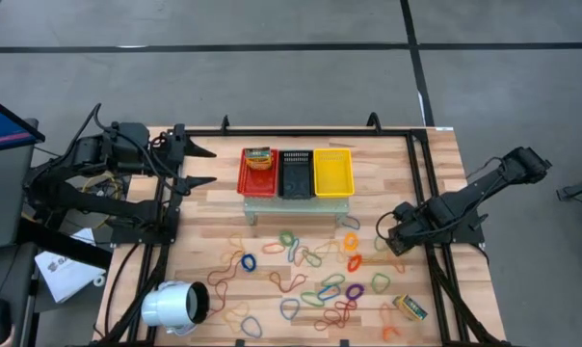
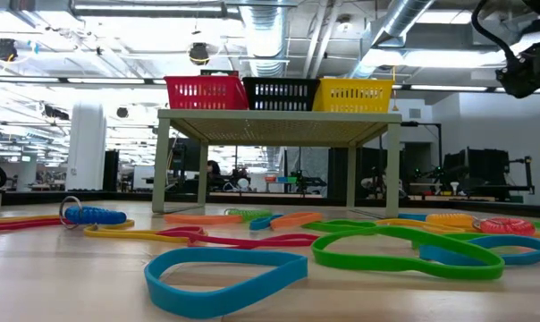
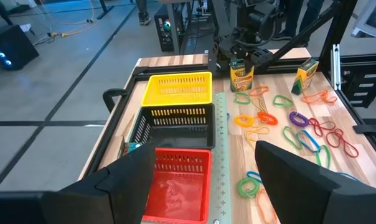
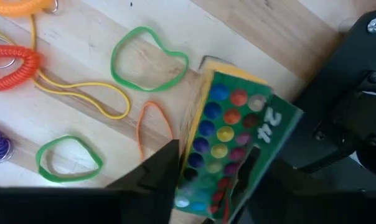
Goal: Pick & Place Office Desk Supplies
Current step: Put the crayon box into the red bin on the shelf
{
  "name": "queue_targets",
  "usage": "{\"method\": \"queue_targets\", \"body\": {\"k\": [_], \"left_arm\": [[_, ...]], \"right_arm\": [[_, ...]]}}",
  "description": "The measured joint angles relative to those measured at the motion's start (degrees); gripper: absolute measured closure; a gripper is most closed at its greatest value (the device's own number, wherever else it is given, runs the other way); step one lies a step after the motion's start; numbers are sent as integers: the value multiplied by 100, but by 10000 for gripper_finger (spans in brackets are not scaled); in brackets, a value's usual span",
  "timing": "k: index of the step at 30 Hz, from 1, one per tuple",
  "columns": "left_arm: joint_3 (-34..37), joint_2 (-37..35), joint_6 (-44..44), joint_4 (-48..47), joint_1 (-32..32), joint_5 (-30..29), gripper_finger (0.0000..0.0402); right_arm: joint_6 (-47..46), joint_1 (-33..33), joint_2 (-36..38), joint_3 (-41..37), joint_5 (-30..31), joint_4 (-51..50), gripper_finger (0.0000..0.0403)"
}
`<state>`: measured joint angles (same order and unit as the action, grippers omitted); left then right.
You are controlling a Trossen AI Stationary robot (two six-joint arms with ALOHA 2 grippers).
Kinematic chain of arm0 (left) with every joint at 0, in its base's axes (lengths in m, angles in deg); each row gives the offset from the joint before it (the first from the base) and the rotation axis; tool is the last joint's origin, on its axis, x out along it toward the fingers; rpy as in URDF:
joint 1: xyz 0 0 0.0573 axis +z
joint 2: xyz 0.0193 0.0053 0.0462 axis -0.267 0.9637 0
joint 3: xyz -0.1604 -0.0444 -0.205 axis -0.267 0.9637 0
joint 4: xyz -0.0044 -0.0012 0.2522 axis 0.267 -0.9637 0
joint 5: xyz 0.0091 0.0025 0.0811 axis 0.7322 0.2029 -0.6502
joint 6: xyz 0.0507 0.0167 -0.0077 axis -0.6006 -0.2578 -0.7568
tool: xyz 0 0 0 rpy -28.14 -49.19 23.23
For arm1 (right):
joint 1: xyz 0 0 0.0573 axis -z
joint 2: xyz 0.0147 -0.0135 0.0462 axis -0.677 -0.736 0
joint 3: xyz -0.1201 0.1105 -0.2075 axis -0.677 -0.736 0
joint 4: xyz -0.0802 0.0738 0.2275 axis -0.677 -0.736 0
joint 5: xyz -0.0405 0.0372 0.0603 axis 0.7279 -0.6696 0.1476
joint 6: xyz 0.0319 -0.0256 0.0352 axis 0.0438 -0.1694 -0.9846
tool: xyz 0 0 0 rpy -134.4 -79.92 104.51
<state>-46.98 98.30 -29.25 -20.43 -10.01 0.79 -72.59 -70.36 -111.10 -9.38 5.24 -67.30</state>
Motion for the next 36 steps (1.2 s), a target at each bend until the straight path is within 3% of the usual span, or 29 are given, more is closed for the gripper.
{"method": "queue_targets", "body": {"k": [7, 19, 29, 36], "left_arm": [[0, 0, 0, -30, 0, 1, 132], [0, 38, 338, -66, 0, 45, 132], [4, 804, 603, 452, 0, 937, 132], [4, 1888, 1030, 2241, 0, 1896, 132]], "right_arm": [[19, 0, 0, 24, 0, -2, 316], [849, 11, 4, 1072, 52, 398, 320], [2445, 262, 0, 1984, 352, 1815, 320], [3253, 500, -199, 2199, 315, 1932, 320]]}}
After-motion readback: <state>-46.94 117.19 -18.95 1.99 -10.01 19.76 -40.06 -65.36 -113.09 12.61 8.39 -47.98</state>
